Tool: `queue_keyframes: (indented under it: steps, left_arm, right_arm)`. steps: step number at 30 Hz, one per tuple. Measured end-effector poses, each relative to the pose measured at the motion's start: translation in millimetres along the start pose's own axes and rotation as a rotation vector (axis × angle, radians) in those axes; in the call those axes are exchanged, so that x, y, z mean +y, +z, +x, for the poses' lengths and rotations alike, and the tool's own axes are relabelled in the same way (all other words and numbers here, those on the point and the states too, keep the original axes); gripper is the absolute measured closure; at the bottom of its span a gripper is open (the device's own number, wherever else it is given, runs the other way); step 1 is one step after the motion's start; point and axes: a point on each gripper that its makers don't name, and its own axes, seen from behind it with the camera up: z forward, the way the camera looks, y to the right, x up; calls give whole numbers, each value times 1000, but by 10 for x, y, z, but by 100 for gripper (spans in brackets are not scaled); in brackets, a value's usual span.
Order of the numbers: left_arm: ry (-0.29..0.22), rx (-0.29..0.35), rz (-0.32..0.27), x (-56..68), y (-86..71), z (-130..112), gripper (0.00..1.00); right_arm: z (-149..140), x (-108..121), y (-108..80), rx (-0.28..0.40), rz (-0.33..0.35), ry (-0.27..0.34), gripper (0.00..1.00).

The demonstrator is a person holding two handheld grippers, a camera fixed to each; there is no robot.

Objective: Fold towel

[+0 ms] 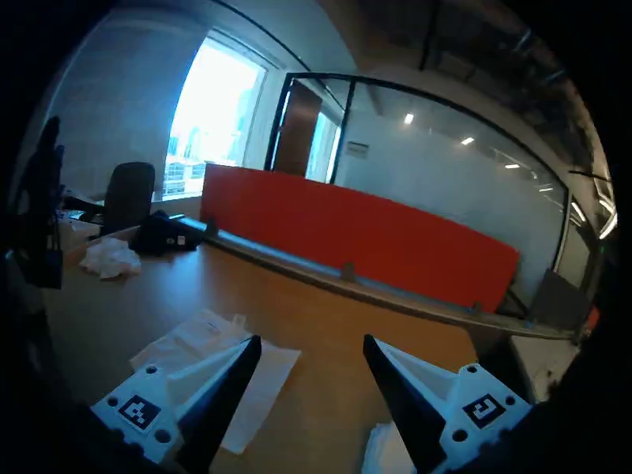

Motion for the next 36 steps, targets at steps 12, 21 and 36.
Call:
queue_keyframes:
  steps: [12,21,36]
  left_arm:
    - [0,-131,-204,489,19,-406,3]
    - [31,-192,-221,598,82,-730,3]
    - [38,-304,-252,805,217,-1446,3]
  right_arm:
    - [-337,-328,68,-126,144,-41,0]
    - [-593,-468,98,-166,178,-23,0]
    - [-1244,-695,224,-253,212,-34,0]
